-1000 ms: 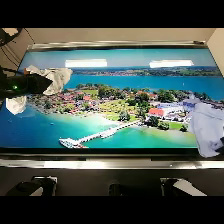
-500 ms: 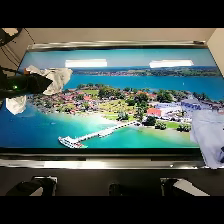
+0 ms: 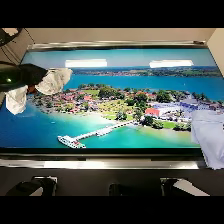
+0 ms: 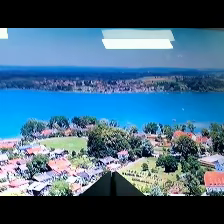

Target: Fold the shirts.

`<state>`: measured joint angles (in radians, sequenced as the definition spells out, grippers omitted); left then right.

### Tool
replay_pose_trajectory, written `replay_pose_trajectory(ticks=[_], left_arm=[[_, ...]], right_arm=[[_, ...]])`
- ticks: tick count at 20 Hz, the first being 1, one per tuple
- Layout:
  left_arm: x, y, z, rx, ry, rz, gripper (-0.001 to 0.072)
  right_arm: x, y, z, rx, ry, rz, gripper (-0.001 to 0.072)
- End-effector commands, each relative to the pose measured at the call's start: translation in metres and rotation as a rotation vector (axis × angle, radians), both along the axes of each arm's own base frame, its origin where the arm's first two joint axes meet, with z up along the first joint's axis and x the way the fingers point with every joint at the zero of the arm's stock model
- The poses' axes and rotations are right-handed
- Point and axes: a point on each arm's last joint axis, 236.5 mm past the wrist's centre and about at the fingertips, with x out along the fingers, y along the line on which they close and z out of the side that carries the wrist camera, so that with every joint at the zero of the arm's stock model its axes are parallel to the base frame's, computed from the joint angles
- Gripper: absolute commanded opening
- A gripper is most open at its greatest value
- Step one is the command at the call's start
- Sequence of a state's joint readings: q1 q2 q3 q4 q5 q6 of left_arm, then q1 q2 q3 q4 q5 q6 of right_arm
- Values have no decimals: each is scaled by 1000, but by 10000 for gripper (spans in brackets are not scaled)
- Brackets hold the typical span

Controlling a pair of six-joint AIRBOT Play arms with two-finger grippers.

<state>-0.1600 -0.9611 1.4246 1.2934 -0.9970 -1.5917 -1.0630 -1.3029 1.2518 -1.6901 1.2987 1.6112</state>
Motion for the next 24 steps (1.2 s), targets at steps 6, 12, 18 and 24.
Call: replay_pose_trajectory(ticks=[6, 12, 18, 24], left_arm=[[71, 93, -51, 452, 221, 232, 43], [-19, 78, -220, 441, 801, 126, 690], [-67, 74, -272, 359, 781, 145, 680], [-67, 74, -272, 362, 782, 142, 680]], right_arm=[[255, 134, 310, -504, -824, 606, 680], [231, 327, 89, 165, -208, 977, 612], [197, 351, 8, 285, -43, 947, 618], [194, 351, 8, 291, -32, 947, 618]])
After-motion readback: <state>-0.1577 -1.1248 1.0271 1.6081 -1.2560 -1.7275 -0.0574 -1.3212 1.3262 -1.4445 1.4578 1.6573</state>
